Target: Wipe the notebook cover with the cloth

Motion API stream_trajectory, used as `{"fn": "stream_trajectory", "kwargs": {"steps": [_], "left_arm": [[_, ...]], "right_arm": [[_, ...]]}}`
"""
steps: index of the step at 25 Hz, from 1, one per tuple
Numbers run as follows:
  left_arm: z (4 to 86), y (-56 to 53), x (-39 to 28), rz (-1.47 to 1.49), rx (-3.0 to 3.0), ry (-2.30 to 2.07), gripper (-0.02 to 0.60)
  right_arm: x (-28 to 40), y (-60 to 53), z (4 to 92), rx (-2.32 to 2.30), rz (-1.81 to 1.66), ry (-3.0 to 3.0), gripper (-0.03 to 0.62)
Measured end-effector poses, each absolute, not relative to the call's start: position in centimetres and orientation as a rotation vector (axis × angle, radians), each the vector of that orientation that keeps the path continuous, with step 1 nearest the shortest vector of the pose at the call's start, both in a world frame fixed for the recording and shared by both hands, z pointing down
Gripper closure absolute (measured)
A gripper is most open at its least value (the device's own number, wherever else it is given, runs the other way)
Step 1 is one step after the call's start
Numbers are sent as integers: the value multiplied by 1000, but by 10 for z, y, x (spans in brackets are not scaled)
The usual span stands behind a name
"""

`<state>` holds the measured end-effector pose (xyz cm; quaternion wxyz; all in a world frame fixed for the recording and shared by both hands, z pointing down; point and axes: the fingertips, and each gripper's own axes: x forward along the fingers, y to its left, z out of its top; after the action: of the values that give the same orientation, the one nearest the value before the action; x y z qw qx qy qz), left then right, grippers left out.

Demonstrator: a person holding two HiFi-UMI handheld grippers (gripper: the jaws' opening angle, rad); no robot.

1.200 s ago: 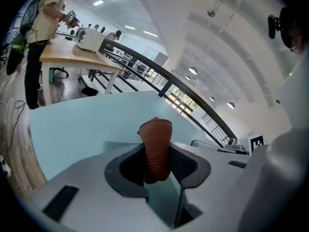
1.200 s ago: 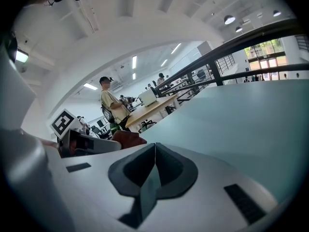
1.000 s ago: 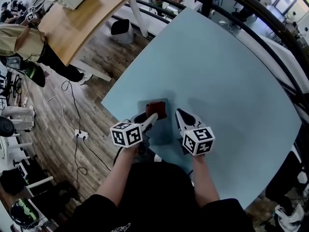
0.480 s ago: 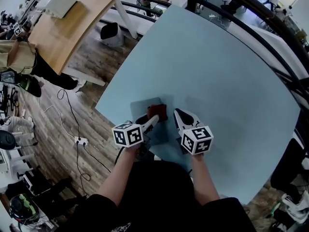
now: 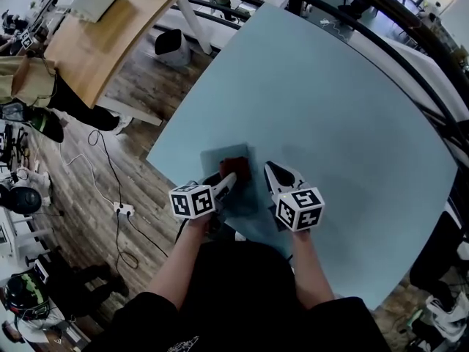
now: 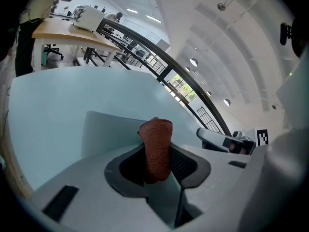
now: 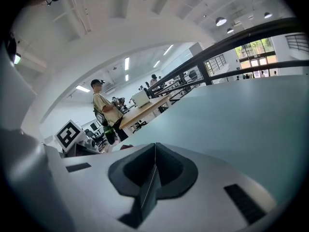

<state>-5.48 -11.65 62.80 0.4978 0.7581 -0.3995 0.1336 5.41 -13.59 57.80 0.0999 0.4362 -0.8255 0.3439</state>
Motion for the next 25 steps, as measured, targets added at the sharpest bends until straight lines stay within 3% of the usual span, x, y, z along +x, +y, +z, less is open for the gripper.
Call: {"fn": "stream_trajectory", "kwargs": {"steps": [25], "left_arm": [[622, -103, -144, 293, 1741, -1191, 448]], "right_arm": [[-16, -135, 575, 1032, 998, -2509, 586]]}}
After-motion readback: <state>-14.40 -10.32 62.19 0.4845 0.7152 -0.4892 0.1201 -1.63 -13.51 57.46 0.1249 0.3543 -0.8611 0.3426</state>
